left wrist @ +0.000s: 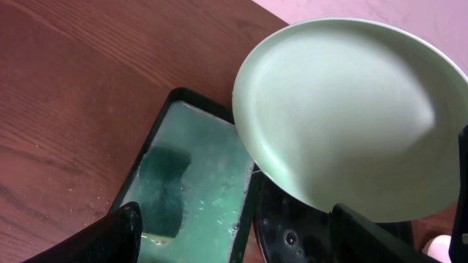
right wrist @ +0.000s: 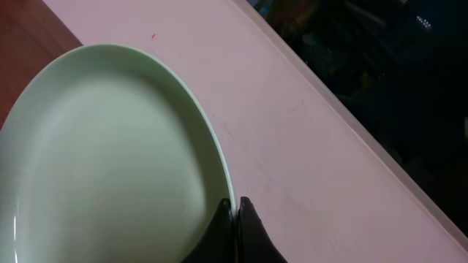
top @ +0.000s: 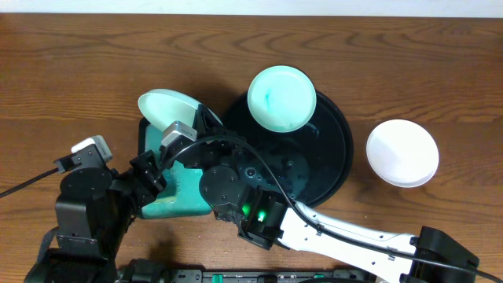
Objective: Clean dirty plates on tray and stack at the side
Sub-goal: 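Dip the held plate into the basin water with the right gripper, then carry the plate right and stack it on the white plate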
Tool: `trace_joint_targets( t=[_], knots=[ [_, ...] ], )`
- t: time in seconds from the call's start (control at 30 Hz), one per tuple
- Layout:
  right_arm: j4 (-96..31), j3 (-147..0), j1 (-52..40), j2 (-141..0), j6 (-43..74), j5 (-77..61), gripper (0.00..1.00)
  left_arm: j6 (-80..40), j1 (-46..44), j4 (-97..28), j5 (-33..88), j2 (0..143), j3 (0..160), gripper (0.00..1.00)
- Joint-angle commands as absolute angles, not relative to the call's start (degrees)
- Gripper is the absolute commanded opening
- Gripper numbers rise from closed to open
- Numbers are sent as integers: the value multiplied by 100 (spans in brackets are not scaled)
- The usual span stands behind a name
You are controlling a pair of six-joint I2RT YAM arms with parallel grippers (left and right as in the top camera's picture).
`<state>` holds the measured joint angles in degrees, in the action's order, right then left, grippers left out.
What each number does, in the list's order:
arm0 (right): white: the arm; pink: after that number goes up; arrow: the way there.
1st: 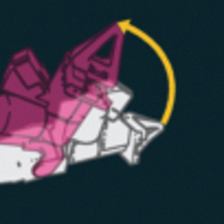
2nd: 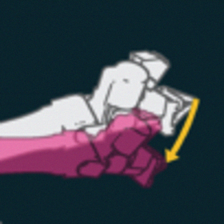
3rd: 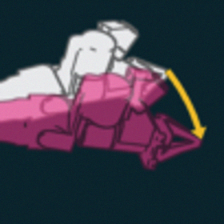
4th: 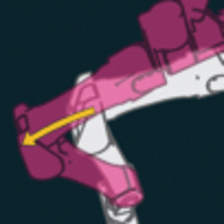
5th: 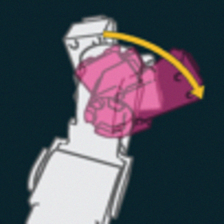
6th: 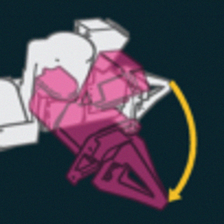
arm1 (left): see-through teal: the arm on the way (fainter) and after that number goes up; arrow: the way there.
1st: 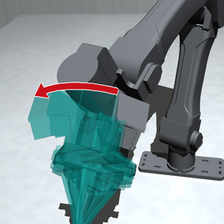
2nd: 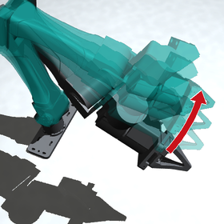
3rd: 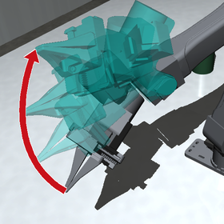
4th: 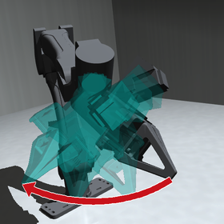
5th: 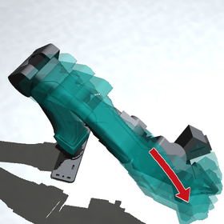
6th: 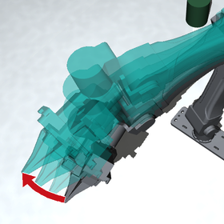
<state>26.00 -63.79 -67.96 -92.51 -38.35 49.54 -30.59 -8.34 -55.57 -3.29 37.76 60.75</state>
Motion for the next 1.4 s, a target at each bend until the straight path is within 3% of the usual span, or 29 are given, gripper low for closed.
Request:
trace_joint_targets(
  t=[0.0, 1.07, 1.17, 1.27, 1.37],
  knots=[
    [2639, -6445, -6836, -9094, -3892, 5015, 1, -3024, -810, -5572, -318, 3771, 6195, 81],
    [2635, -6445, -6816, -9098, -3778, 5076, 1, -3024, -810, -5572, -318, 3771, 6195, 82],
    [2349, -6445, -6676, -9098, -2797, 5074, 1, -3024, -810, -5572, -318, 3771, 6195, 82],
    [1406, -6445, -6405, -9107, -709, 4812, 1, -3024, -810, -5572, -318, 3771, 6195, 82],
    [311, -6445, -6134, -9065, 1164, 3089, 1, -3024, -810, -5572, -318, 3771, 6195, 82]
  ],
)
